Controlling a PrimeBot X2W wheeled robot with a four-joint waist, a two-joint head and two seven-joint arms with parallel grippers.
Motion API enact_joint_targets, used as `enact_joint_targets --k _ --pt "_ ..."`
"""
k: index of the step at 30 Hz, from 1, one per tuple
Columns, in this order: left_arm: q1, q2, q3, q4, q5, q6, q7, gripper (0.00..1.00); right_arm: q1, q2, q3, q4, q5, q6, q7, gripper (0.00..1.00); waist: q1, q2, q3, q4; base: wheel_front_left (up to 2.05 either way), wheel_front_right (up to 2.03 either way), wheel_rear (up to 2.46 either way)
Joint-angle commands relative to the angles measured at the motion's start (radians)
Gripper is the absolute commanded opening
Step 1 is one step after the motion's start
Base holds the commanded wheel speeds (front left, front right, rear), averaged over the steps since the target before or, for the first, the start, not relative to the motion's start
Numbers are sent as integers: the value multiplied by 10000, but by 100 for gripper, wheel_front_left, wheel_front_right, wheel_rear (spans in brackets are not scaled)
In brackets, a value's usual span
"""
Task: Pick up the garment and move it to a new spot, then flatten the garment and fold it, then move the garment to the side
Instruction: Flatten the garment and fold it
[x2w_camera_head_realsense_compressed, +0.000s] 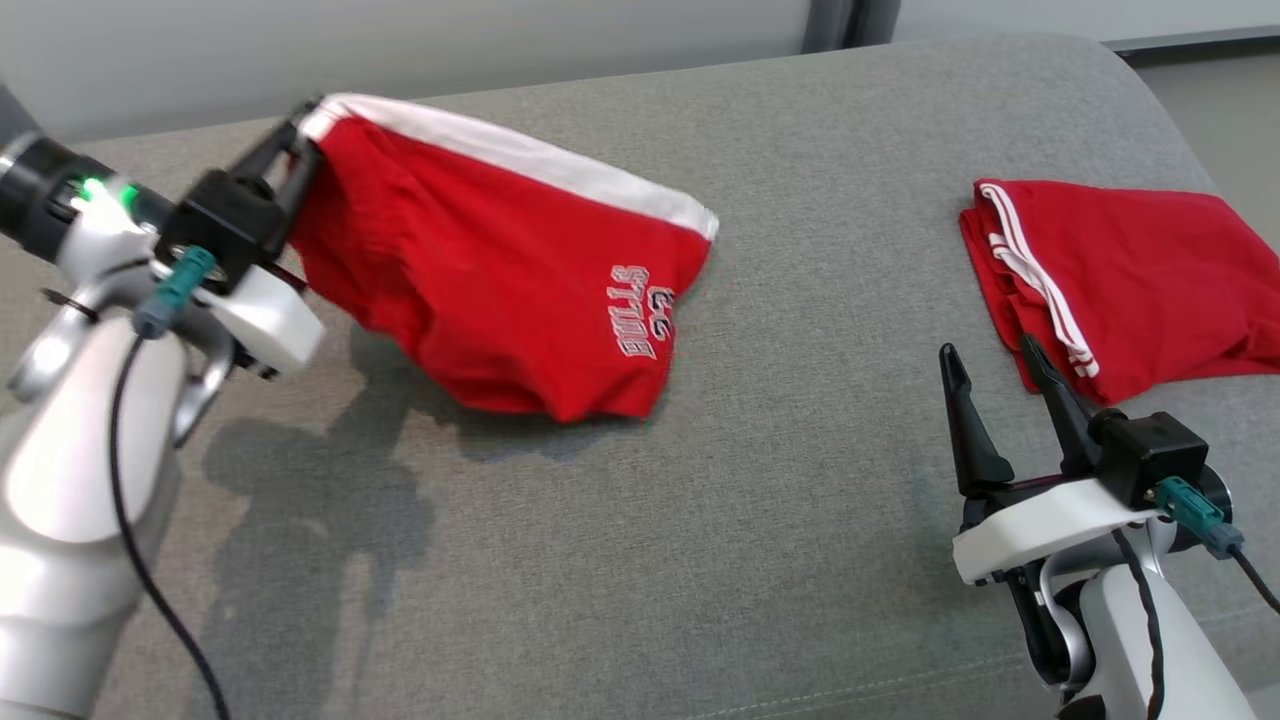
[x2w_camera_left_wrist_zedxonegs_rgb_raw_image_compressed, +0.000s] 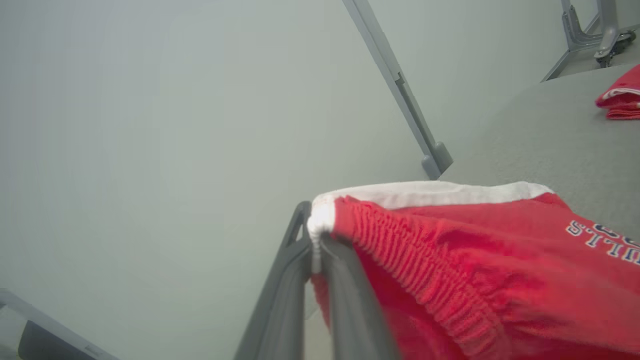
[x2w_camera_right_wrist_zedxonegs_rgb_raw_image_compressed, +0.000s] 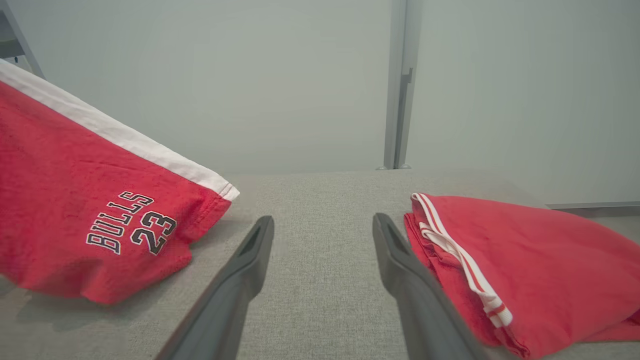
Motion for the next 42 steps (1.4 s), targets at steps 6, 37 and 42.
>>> enact_joint_targets --k 6,37,42 --pt "-1148 1643 78 -858 -287 -65 -47 0 -22 28 93 -200 147 -2 -134 100 0 0 -146 381 0 0 0" --pt "-1868 -2747 -3311 1739 -2385 210 46 100 -473 29 707 368 594 -2 -134 100 0 0 574 -761 0 0 0" --pt "-1793 -2947 -3392 1867 -2642 66 -33 100 -432 30 693 635 553 -2 -134 100 0 0 365 -415 0 0 0"
